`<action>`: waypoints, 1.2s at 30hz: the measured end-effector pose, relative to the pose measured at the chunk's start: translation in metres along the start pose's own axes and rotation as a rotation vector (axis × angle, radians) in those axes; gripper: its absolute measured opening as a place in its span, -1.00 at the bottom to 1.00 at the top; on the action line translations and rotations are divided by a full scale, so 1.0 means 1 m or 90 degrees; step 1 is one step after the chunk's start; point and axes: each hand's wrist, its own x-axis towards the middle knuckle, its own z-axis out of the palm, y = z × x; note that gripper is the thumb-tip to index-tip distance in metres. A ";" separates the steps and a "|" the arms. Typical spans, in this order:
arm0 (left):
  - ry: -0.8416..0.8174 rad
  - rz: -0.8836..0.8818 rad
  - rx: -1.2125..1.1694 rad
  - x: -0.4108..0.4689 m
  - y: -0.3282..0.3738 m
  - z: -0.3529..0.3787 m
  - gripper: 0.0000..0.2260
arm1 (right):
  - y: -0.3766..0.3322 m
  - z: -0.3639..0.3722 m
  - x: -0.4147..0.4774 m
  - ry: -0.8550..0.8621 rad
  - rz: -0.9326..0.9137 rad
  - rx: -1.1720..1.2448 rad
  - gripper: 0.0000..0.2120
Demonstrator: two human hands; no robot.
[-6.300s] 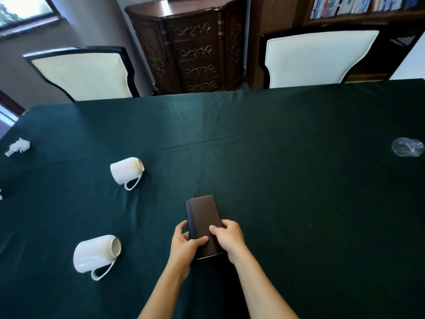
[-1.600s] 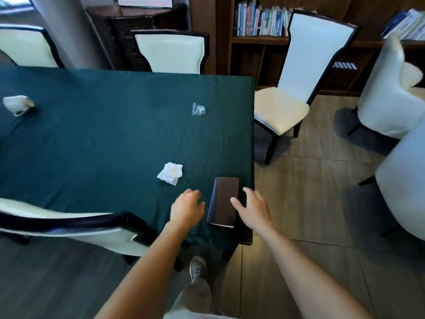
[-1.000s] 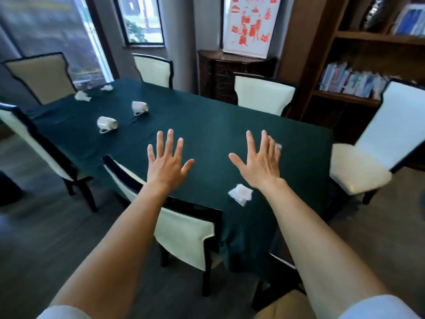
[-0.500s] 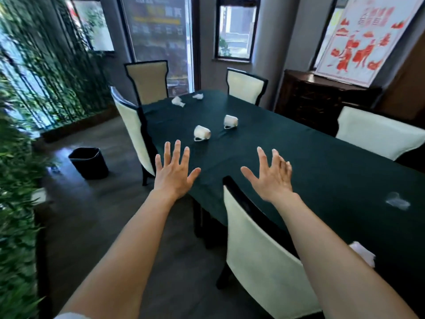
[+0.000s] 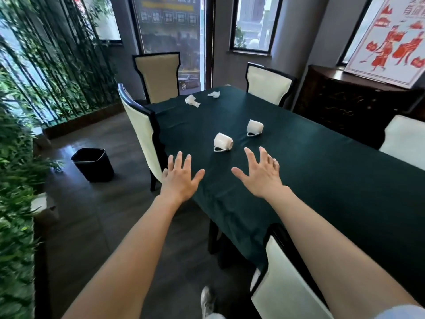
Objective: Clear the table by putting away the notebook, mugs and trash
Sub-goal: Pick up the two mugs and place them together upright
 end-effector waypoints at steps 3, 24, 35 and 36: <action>-0.017 -0.019 -0.047 0.055 -0.005 0.007 -0.32 | -0.010 0.016 0.062 -0.011 -0.006 0.017 -0.22; -0.328 -0.264 -0.354 0.355 -0.064 0.110 -0.41 | -0.054 0.157 0.341 -0.179 0.155 0.127 -0.28; -0.577 -0.417 -0.569 0.500 -0.068 0.170 -0.38 | -0.063 0.216 0.458 -0.209 0.327 0.003 -0.06; -0.598 -0.421 -0.579 0.508 -0.066 0.176 -0.38 | -0.063 0.220 0.464 -0.220 0.337 -0.012 -0.05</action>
